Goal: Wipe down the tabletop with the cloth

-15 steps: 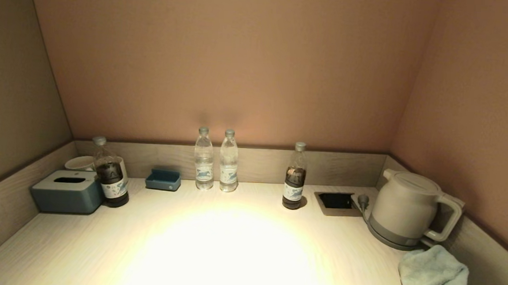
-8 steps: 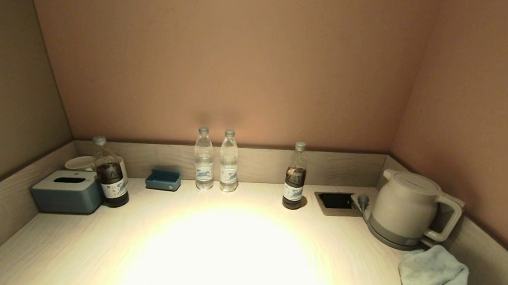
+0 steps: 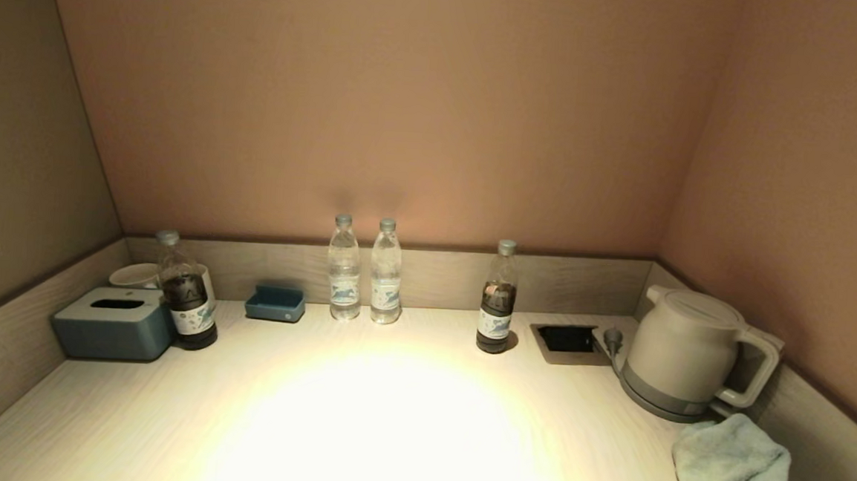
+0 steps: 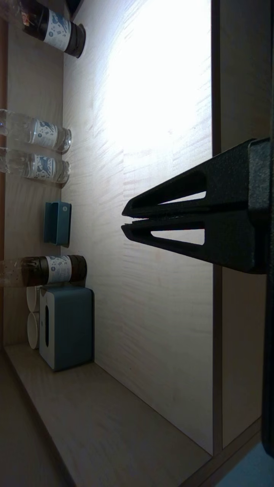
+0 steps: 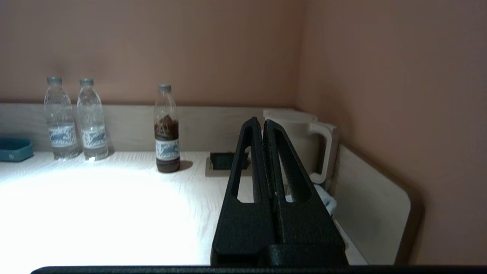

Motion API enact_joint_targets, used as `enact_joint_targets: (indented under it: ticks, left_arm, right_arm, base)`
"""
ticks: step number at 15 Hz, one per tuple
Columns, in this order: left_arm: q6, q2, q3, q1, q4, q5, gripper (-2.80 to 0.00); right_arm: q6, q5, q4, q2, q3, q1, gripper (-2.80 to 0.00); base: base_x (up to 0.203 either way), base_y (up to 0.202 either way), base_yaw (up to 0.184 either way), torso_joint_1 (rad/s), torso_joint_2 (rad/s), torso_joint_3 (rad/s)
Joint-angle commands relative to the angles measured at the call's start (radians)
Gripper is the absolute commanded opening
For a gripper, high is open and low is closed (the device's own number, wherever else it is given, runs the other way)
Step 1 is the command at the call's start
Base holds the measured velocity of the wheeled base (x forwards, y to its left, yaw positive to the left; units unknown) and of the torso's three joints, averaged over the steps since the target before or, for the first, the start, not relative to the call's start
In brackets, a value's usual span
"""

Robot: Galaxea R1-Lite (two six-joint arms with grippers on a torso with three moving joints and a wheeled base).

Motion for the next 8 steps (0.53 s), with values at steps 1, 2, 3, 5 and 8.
enact_joint_targets:
  ticks: [1,2,3,5,8]
  left_arm:
    - [-0.001,0.000,0.000,0.000,0.000,0.000,-2.80]
    - [-0.001,0.000,-0.001,0.000,0.000,0.000,-2.80]
    - [-0.001,0.000,0.001,0.000,0.000,0.000,-2.80]
    - [-0.001,0.000,0.001,0.000,0.000,0.000,-2.80]
    - [-0.001,0.000,0.001,0.000,0.000,0.000,-2.80]
  right_arm:
    - [0.003,0.001,0.085,0.000,0.000,0.000,-2.80]
    - [0.004,0.001,0.100,0.000,0.000,0.000,-2.80]
    - [0.005,0.001,0.105,0.000,0.000,0.000,-2.80]
    - [0.007,0.001,0.146,0.000,0.000,0.000,-2.80]
    - [0.008,0.001,0.183,0.000,0.000,0.000,-2.80]
  base:
    - [0.000,0.000,0.000,0.000,0.00,0.000]
    - [0.000,0.000,0.000,0.000,0.00,0.000]
    - [0.000,0.000,0.000,0.000,0.00,0.000]
    - [0.000,0.000,0.000,0.000,0.00,0.000]
    - [0.000,0.000,0.000,0.000,0.00,0.000]
